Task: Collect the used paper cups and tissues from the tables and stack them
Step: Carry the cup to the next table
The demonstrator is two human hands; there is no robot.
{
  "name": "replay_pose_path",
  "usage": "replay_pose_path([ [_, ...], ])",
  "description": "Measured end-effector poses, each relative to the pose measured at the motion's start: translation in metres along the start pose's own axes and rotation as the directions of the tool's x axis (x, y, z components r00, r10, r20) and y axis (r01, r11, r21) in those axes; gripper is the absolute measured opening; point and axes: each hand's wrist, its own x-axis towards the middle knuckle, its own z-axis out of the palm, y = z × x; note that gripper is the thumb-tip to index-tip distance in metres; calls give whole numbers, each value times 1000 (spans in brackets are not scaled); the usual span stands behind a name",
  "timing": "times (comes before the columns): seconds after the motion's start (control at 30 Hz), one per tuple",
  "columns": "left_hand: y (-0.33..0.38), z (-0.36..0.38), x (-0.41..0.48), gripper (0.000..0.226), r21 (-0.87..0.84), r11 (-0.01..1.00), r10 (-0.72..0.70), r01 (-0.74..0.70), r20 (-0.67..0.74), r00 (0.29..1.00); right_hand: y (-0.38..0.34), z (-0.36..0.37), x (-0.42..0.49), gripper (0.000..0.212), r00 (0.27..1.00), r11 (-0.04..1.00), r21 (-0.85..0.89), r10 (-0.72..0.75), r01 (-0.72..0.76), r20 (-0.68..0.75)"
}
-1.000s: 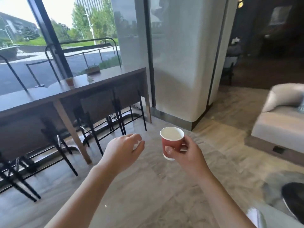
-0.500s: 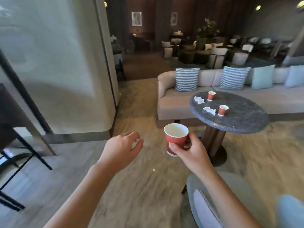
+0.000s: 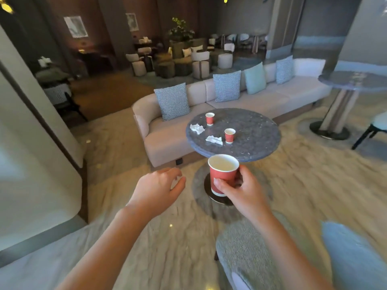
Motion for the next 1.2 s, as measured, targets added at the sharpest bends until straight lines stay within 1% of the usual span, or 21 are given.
replay_pose_path([
  [0.07, -9, 4, 28, 22, -18, 1000, 11, -11, -15, 1000, -1, 6, 27, 47, 1000, 1000, 15, -6, 6, -8],
  [0.13, -18, 10, 53, 21, -36, 999, 24, -25, -24, 999, 1, 11, 51, 45, 1000, 1000, 21, 6, -5, -14],
  [0.23, -28, 24, 85, 22, -42, 998, 51, -50, 14, 999, 6, 15, 80, 41, 999, 1000, 15, 18, -18, -27],
  [0.3, -36, 34, 110, 23, -48, 996, 71, -70, 22, 997, 11, 19, 100, 43, 998, 999, 0, 35, -35, -45],
  [0.4, -50, 53, 151, 26, -93, 992, 90, -86, 45, 995, 22, 27, 132, 52, 994, 997, -7, 77, -78, -75],
  [0.53, -80, 76, 201, 26, -120, 985, 129, -122, 49, 990, 34, 53, 179, 52, 988, 992, -46, 109, -115, -113],
  [0.63, -122, 89, 246, 26, -129, 983, 140, -132, 55, 989, 29, 85, 231, 46, 989, 990, -94, 99, -109, -107],
  [0.8, -208, 93, 325, 37, -118, 988, 109, -103, 44, 993, 5, 150, 323, 38, 994, 988, -140, 57, -69, -89],
  [0.93, -263, 95, 376, 25, -122, 989, 91, -87, 28, 996, 3, 204, 385, 41, 997, 990, -136, 41, -49, -62],
  [1.03, -297, 102, 405, 24, -124, 990, 66, -62, 30, 997, 5, 235, 428, 37, 998, 990, -135, 47, -52, -41],
  [1.1, -320, 110, 428, 26, -126, 991, 37, -32, 35, 999, 10, 253, 461, 37, 998, 989, -137, 63, -63, 0],
  [1.2, -351, 126, 471, 35, -116, 993, -3, 7, 37, 999, 18, 276, 517, 38, 997, 989, -133, 69, -63, 41],
])
